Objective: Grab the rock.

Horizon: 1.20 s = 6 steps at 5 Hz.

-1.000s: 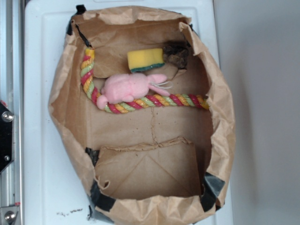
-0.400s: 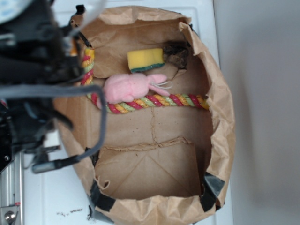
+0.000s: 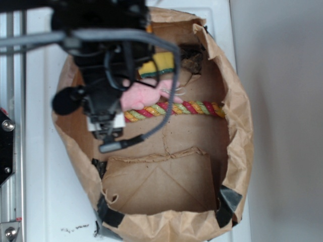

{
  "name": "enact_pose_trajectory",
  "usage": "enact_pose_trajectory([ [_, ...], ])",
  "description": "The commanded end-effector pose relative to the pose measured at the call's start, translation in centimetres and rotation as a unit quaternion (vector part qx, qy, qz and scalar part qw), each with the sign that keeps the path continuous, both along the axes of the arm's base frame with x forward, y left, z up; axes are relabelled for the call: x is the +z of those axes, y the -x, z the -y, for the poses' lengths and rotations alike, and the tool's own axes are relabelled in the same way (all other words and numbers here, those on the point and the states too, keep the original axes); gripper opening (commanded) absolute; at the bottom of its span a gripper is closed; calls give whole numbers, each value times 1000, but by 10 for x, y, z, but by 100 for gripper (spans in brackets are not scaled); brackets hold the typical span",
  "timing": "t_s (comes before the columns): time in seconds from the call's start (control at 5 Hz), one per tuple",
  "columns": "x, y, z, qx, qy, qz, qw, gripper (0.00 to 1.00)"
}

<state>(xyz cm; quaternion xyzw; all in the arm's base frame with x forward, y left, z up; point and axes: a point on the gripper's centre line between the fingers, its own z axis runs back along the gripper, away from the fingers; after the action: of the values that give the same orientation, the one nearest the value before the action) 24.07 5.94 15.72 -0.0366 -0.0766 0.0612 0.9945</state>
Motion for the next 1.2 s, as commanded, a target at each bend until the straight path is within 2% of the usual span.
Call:
enact_pose_trajectory([
  [0.0,4,-22,3,8,12,33,999,100],
  [0.6,4,-22,3,8,12,33,999,100],
  [0.8,-22,-44,-14,30,-6,58,998,100],
  [1.0,-34,-63,-28,32,-47,84,995,100],
])
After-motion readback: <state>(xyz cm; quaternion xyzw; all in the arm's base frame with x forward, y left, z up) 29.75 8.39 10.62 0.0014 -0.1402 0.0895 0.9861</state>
